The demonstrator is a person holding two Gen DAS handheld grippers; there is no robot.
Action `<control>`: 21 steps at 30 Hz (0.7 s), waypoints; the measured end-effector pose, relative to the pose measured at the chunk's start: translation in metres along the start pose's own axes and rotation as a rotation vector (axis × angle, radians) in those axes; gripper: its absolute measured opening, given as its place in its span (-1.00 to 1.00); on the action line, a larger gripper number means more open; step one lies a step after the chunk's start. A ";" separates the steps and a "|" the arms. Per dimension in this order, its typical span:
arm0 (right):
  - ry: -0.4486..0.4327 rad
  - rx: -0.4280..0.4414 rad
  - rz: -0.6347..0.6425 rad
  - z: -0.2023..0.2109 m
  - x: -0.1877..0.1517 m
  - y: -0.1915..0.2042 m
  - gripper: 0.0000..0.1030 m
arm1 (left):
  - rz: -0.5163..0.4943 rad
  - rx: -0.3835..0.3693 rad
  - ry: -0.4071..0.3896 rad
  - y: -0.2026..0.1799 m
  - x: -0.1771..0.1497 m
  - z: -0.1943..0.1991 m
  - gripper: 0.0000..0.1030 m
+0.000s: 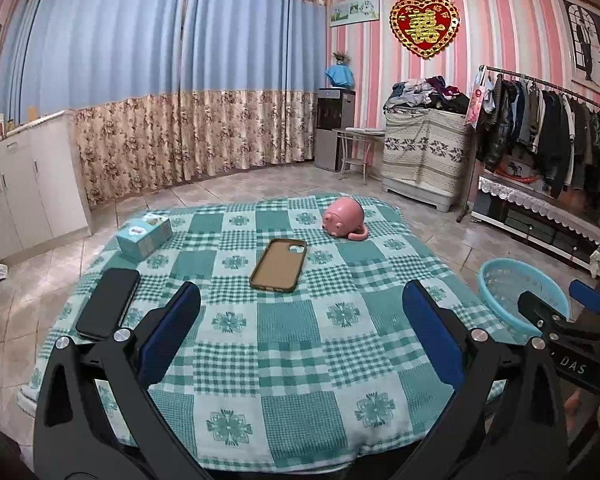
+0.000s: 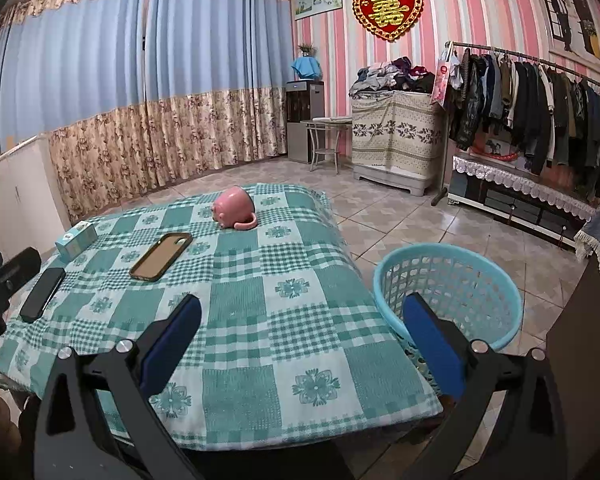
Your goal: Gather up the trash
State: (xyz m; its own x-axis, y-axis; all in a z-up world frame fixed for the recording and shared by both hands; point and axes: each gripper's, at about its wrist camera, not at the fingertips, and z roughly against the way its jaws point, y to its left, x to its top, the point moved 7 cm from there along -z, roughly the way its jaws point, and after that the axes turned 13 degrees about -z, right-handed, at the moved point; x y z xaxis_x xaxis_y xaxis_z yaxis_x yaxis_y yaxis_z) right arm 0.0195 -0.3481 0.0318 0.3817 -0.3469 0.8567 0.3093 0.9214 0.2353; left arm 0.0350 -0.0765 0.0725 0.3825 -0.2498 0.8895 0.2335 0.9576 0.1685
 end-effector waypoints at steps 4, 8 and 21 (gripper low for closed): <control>-0.007 -0.008 0.008 0.002 -0.005 0.003 0.91 | 0.005 -0.013 0.011 0.001 -0.007 -0.002 0.90; -0.008 -0.027 0.013 0.003 -0.008 0.003 0.91 | 0.009 -0.027 0.013 0.000 -0.011 -0.003 0.90; -0.039 -0.047 0.051 0.014 -0.009 0.014 0.91 | 0.030 -0.039 0.006 0.006 -0.017 -0.004 0.90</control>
State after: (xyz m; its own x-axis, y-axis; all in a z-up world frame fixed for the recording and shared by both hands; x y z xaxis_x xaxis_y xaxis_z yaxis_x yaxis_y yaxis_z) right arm 0.0087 -0.3298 0.0338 0.3639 -0.2915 0.8847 0.3311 0.9282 0.1696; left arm 0.0338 -0.0674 0.0562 0.3950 -0.2218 0.8915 0.2563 0.9585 0.1249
